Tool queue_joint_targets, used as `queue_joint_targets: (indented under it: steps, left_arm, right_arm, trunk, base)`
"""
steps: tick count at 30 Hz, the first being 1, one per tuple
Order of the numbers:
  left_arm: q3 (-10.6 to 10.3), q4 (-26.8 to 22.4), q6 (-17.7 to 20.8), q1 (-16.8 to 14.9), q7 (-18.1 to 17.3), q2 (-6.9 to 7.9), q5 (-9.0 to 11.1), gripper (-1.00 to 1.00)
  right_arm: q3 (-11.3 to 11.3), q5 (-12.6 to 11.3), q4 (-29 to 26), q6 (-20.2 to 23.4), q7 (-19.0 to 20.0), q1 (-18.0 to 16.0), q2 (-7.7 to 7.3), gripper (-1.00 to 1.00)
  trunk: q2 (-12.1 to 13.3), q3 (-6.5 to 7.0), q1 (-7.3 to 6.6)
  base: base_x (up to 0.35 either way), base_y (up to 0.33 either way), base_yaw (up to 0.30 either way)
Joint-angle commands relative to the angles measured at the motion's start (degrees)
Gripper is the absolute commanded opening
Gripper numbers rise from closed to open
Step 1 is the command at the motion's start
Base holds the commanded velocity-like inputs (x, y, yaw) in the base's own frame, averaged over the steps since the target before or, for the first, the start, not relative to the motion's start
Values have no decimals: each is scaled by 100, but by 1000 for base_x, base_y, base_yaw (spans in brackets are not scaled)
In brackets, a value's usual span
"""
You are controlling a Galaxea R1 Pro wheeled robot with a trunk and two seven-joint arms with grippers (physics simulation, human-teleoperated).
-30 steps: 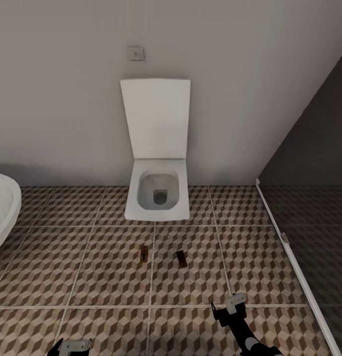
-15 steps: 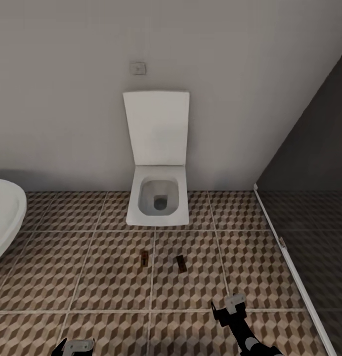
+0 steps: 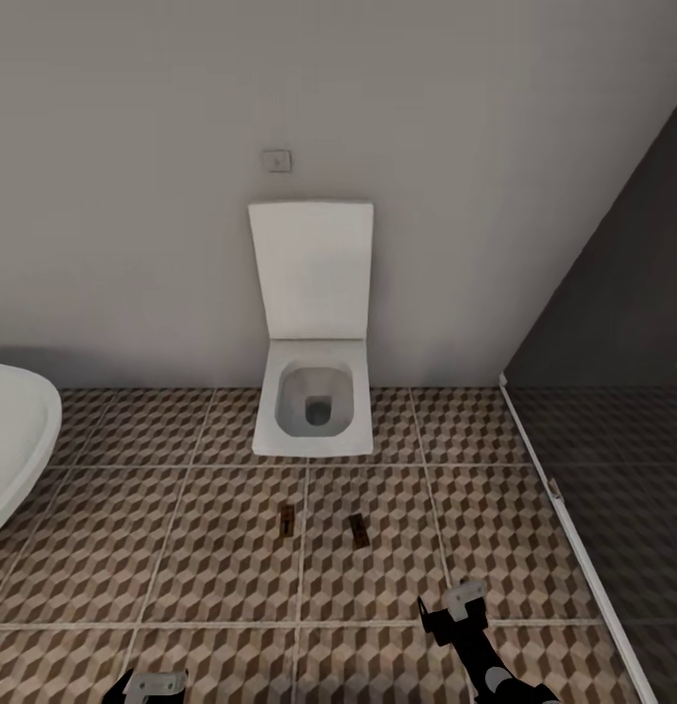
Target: Take the four mousetraps from the cabinet in the bathroom and place them on the bathroom floor. Make sure all four end up on the same floor surface, and ensure that at least two of them are either under or directly next to the same bathroom sink.
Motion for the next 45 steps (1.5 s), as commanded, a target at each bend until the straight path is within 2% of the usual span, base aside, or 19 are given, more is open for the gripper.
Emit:
queue_joint_targets:
  steps: [1,8,14,20,25,45]
  left_arm:
    - [-49,14,-24,-5,29,-5,8,100]
    - [-49,-8,-59,-5,66,-29,5,100]
    - [-48,-3,-75,-5,47,75,8,100]
    - [-48,58,-78,-5,36,-88,3,100]
    - [-49,134,-84,-5,29,-128,2,100]
    - [-49,151,-88,-5,31,-137,9,100]
  right_arm:
    - [17,58,7,-6,-59,-3,0,100]
    - [15,52,-5,-11,-89,-3,10,100]
    - [10,45,-3,26,-93,-3,92,100]
    - [9,44,4,17,-94,-3,107,100]
    - [8,41,12,20,-94,-3,108,100]
    - [8,40,15,28,-95,-3,109,100]
  trunk:
    - [40,25,-23]
    - [321,215,-177]
    - [481,340,-264]
    - [722,494,-396]
    - [922,626,-506]
    - [1724,1166,-945]
  base:
    - [0,0,0]
    - [0,0,0]
    - [0,0,0]
    - [0,0,0]
    - [0,0,0]
    - [0,0,0]
